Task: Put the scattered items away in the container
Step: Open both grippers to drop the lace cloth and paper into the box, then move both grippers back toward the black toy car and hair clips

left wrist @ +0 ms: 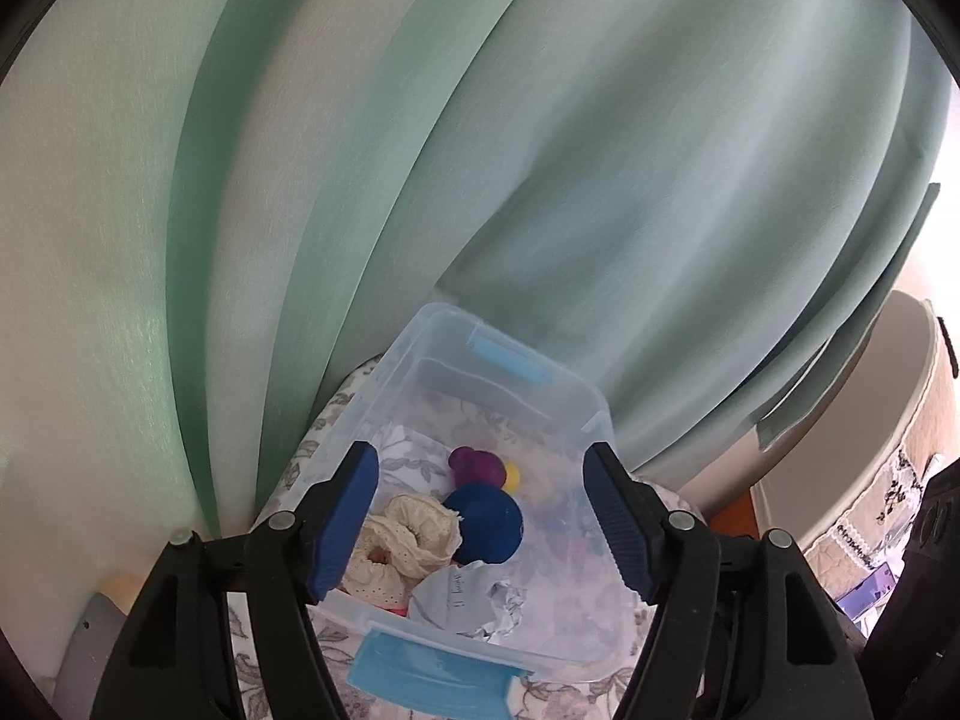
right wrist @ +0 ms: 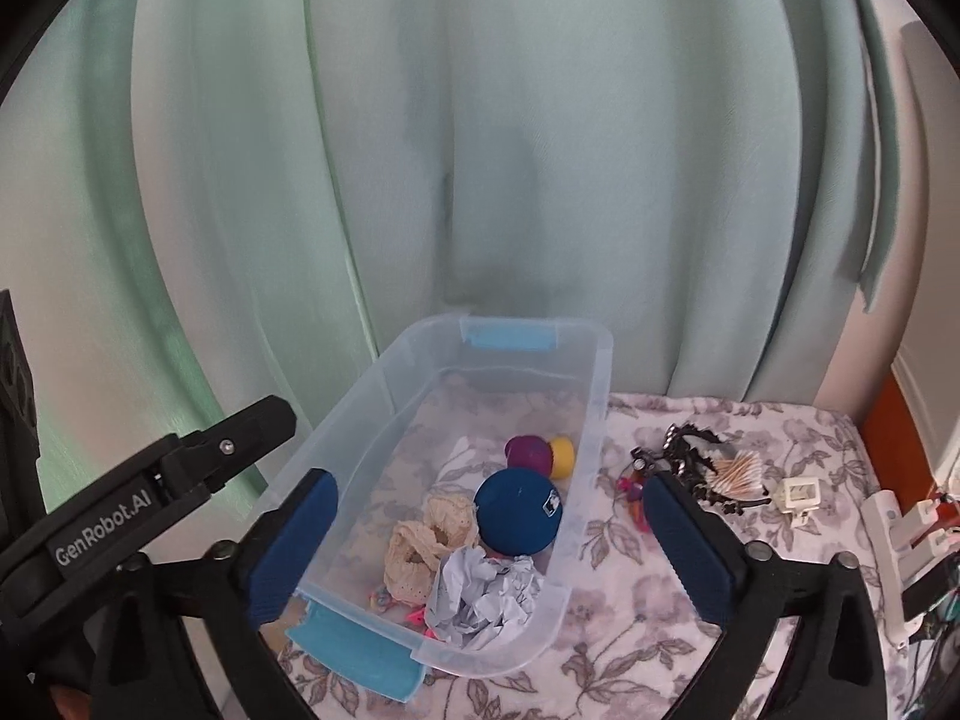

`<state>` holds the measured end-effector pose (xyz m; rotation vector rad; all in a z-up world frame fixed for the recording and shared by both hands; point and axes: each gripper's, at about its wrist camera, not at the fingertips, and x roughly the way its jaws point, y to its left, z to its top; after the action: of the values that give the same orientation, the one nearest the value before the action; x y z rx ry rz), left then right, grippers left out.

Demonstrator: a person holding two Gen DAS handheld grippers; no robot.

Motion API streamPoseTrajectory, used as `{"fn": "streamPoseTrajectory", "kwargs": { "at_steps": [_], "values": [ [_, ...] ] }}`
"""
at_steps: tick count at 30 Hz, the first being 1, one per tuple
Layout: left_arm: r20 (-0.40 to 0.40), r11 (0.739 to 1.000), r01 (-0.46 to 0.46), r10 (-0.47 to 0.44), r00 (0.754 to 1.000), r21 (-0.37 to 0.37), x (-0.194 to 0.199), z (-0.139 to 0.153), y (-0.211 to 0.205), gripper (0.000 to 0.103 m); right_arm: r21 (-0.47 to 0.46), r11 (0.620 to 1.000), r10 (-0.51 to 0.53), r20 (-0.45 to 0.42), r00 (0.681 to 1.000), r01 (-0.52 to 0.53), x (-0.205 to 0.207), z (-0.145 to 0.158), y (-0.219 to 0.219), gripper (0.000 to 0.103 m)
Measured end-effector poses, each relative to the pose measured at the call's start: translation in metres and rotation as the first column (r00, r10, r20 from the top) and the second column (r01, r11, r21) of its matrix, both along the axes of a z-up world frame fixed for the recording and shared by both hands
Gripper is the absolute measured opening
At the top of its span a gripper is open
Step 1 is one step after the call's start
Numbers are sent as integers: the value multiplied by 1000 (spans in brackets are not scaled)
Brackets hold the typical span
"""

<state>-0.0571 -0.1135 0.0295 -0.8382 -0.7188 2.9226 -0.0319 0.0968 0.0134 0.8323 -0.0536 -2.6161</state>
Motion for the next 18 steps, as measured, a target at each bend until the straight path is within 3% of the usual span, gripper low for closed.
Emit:
{"fn": "streamPoseTrajectory", "kwargs": {
  "at_steps": [18],
  "values": [
    [-75,993,33,-42,996,-114,34,45,51,81,-102,992,-87,-76,993,79,33,37,71,103]
  ]
}}
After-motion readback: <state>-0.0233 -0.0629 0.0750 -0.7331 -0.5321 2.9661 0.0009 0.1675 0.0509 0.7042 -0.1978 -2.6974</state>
